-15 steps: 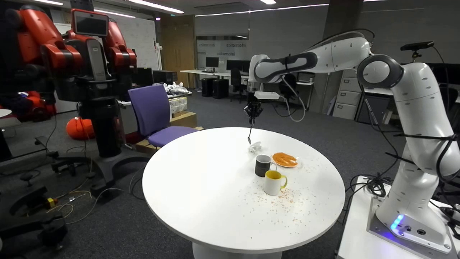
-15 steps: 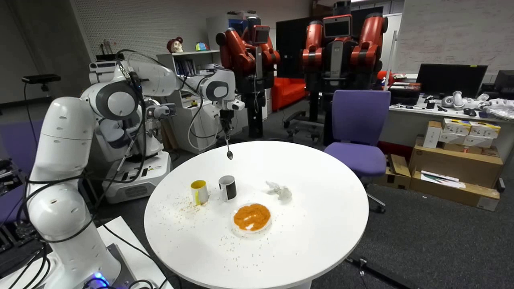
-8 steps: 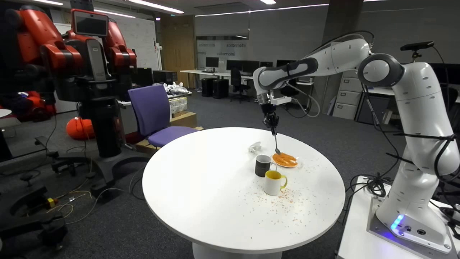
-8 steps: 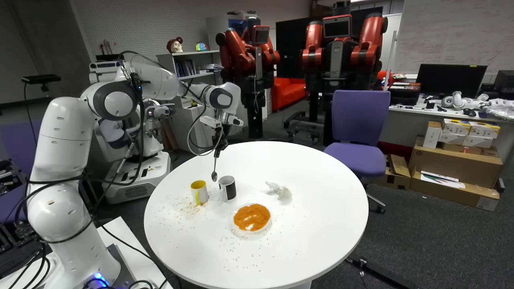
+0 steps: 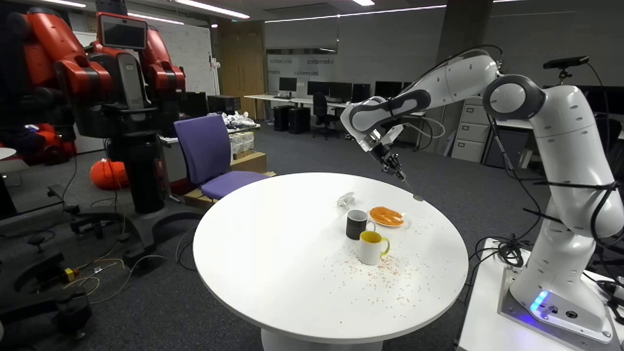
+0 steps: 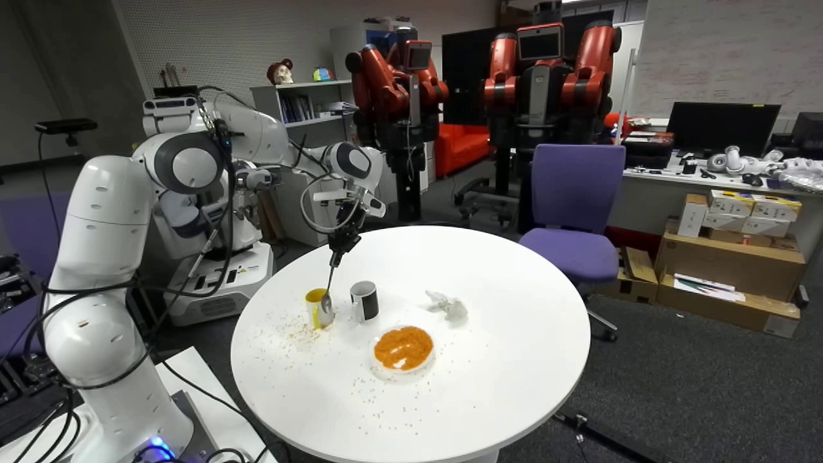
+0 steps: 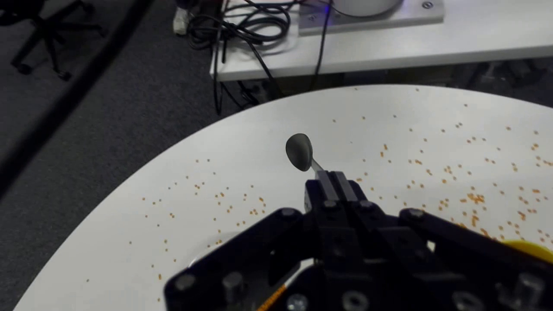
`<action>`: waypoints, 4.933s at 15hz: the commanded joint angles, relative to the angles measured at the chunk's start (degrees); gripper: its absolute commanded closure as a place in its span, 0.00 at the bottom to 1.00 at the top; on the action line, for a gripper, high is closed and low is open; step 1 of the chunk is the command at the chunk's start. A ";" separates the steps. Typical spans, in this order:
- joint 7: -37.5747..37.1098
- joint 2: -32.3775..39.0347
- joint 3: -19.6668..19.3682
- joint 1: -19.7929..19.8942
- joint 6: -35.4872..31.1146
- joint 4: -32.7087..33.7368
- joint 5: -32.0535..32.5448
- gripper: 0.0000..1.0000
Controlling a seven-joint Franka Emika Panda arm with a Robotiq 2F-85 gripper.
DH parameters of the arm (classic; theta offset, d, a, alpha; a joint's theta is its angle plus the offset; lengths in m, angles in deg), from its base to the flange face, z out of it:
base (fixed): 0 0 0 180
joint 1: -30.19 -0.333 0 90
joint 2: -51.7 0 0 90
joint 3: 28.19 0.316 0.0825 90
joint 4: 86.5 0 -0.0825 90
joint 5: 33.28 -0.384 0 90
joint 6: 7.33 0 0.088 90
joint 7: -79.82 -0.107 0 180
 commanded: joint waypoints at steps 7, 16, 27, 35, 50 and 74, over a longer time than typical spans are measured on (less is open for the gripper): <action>9.90 0.41 -0.14 -1.05 -1.08 -11.05 27.56 1.00; -10.65 -10.82 2.95 -3.86 -3.84 -25.81 35.60 1.00; -9.49 -23.16 1.20 1.43 -42.99 -45.39 35.67 1.00; -8.70 -20.03 -0.43 1.66 -50.36 -45.16 34.89 0.98; -4.55 -3.23 1.32 -1.57 -46.41 -29.74 25.52 1.00; -2.85 8.11 -0.45 -2.67 -40.49 -14.58 20.54 1.00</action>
